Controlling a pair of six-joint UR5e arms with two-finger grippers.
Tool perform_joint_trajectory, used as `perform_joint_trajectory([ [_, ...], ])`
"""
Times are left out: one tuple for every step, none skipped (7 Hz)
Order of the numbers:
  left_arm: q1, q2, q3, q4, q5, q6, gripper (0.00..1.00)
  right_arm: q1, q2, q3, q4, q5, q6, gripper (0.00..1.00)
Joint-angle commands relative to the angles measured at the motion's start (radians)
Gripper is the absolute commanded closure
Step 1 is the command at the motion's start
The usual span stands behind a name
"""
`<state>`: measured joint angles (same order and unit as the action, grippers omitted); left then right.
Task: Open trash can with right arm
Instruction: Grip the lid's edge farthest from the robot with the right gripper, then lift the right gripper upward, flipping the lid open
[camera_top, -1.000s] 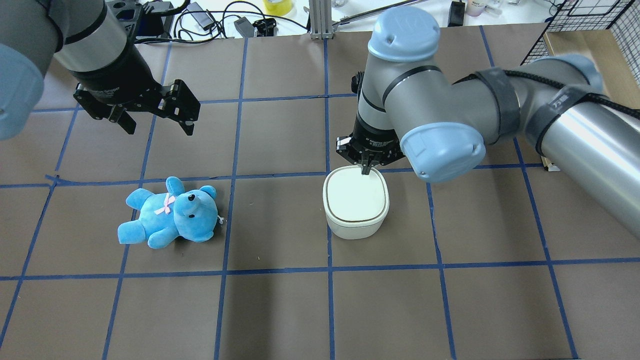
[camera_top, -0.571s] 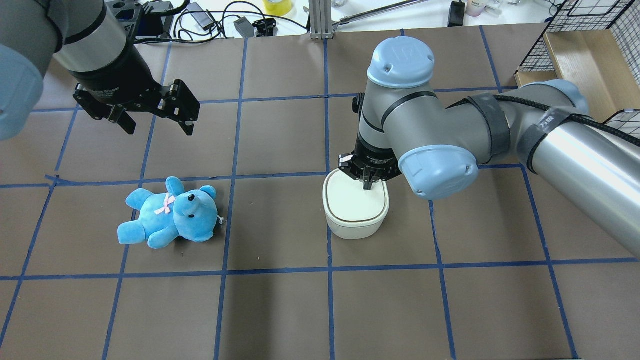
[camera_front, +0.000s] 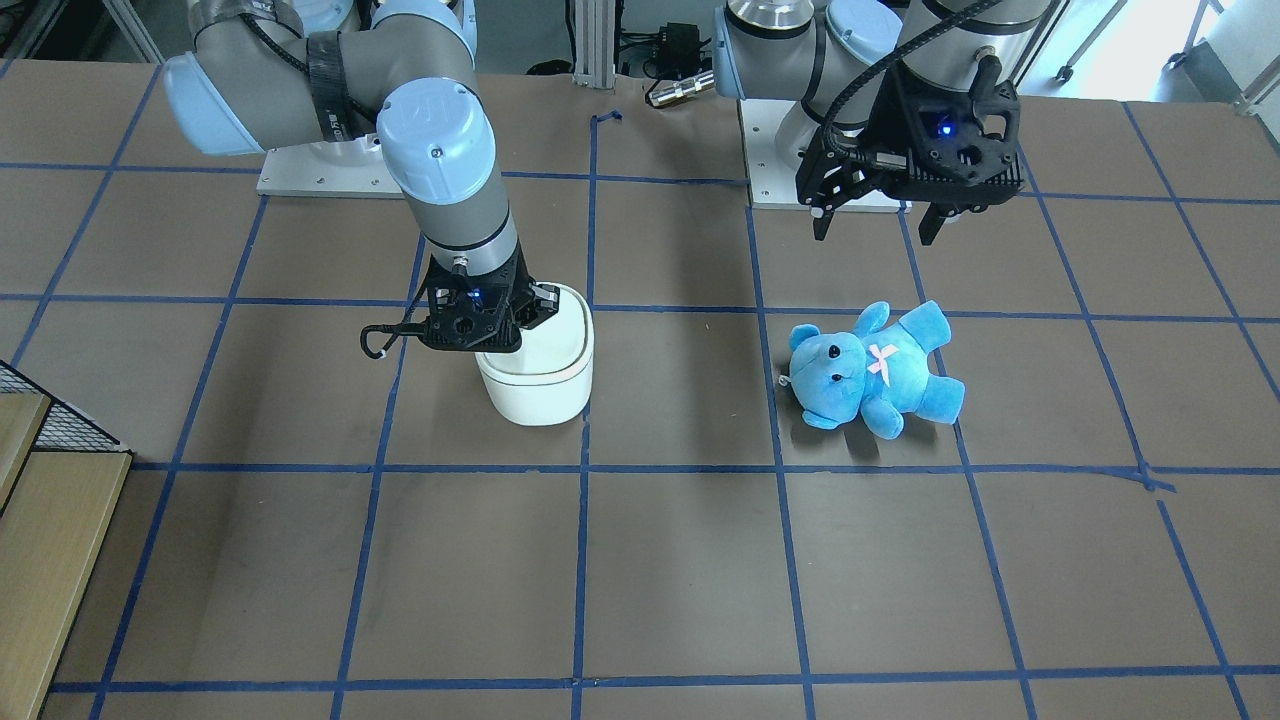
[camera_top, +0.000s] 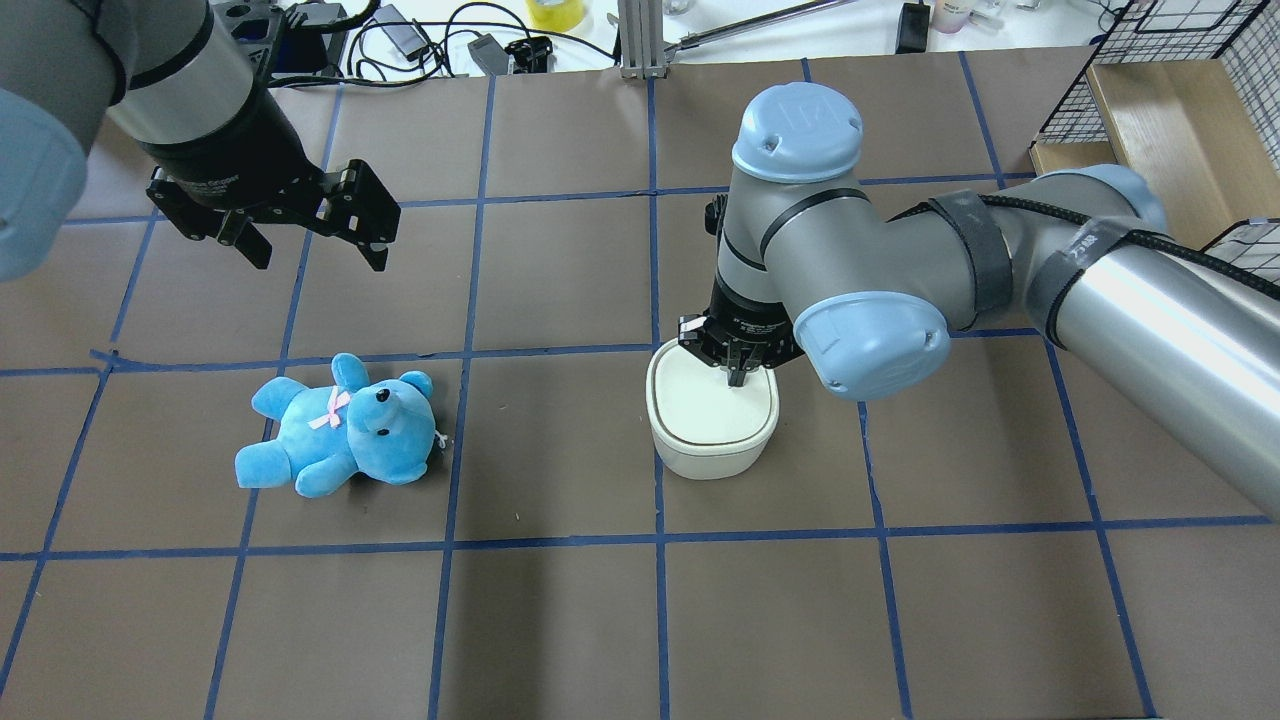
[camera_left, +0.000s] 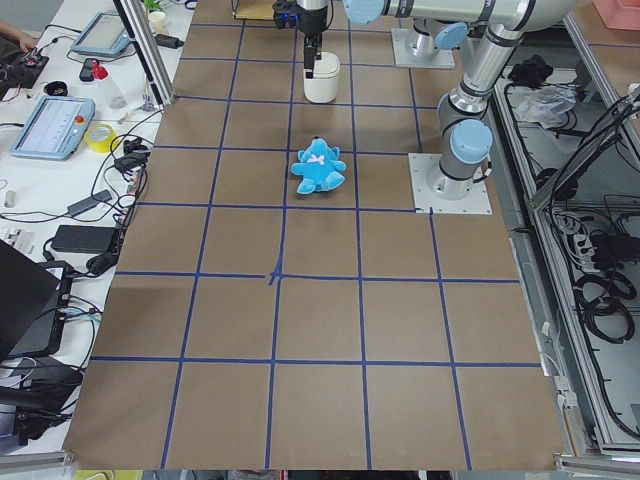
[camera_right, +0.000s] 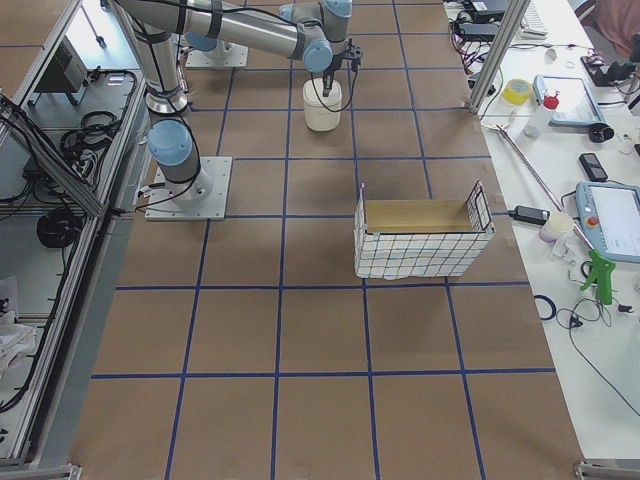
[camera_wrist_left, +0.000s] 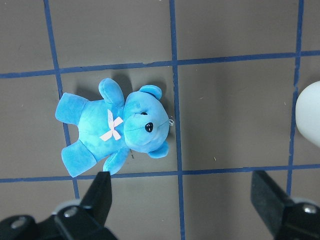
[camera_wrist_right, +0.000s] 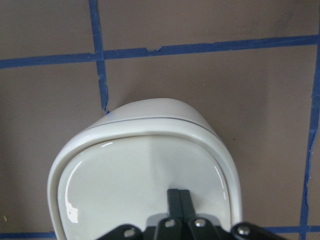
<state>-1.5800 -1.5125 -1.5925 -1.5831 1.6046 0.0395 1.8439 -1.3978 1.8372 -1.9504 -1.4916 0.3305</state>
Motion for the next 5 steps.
perform_joint_trajectory([
  [0.000, 0.000, 0.000, 0.000, 0.000, 0.000, 0.00, 0.002, -0.062, -0.027, 0.001, -0.012, 0.007, 0.01],
  [0.000, 0.000, 0.000, 0.000, 0.000, 0.000, 0.00, -0.011, -0.111, -0.071, 0.077, -0.015, 0.004, 0.00],
  [0.000, 0.000, 0.000, 0.000, 0.000, 0.000, 0.00, -0.020, -0.115, -0.173, 0.207, -0.063, -0.004, 0.00],
  [0.000, 0.000, 0.000, 0.000, 0.000, 0.000, 0.00, -0.055, -0.110, -0.282, 0.303, -0.087, -0.036, 0.00],
  [0.000, 0.000, 0.000, 0.000, 0.000, -0.001, 0.00, -0.160, -0.112, -0.350, 0.380, -0.082, -0.129, 0.00],
])
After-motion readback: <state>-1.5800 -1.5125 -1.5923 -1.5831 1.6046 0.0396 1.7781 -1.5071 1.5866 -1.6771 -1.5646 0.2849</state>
